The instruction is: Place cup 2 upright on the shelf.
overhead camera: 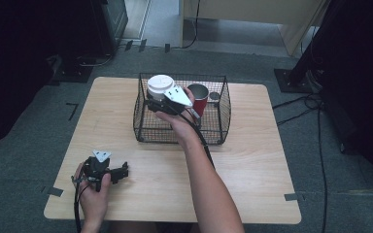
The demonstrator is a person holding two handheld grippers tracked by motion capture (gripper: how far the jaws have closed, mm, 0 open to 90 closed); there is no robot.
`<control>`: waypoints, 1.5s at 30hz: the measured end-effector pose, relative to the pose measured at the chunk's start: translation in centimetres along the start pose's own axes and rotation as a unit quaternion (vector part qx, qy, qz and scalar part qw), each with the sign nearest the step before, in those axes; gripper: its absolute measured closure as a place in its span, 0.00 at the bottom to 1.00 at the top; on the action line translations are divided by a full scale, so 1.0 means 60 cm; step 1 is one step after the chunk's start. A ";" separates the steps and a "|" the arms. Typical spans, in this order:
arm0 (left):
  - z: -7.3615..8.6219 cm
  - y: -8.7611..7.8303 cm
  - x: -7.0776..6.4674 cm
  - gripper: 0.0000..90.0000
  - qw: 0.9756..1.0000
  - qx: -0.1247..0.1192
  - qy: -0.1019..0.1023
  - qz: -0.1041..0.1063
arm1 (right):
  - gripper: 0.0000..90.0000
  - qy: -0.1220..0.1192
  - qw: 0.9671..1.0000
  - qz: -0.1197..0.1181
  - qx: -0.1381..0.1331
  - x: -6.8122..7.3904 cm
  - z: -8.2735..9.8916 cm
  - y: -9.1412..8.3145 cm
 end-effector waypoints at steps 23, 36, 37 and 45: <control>-0.001 0.000 0.000 0.00 1.000 0.000 0.001 0.001 | 0.18 -0.032 0.999 -0.005 0.043 0.003 0.053 0.034; -0.001 0.001 0.000 0.00 1.000 0.000 0.001 0.001 | 0.18 -0.036 0.996 -0.029 0.071 0.002 0.062 0.030; -0.001 0.001 0.000 0.00 1.000 0.000 0.001 0.001 | 0.18 -0.037 0.996 -0.032 0.072 0.001 0.062 0.029; 0.000 0.000 0.000 0.00 1.000 0.000 0.000 0.001 | 0.16 -0.063 0.994 -0.052 0.071 0.003 0.063 0.021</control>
Point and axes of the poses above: each handheld gripper's, and its own axes: y roughly forward along the jaws, z roughly out of its underside, x roughly to its left, the point moved 7 cm from there along y, roughly forward along the jaws, and after that the axes turned 11 degrees about z, right-handed, at the moved point
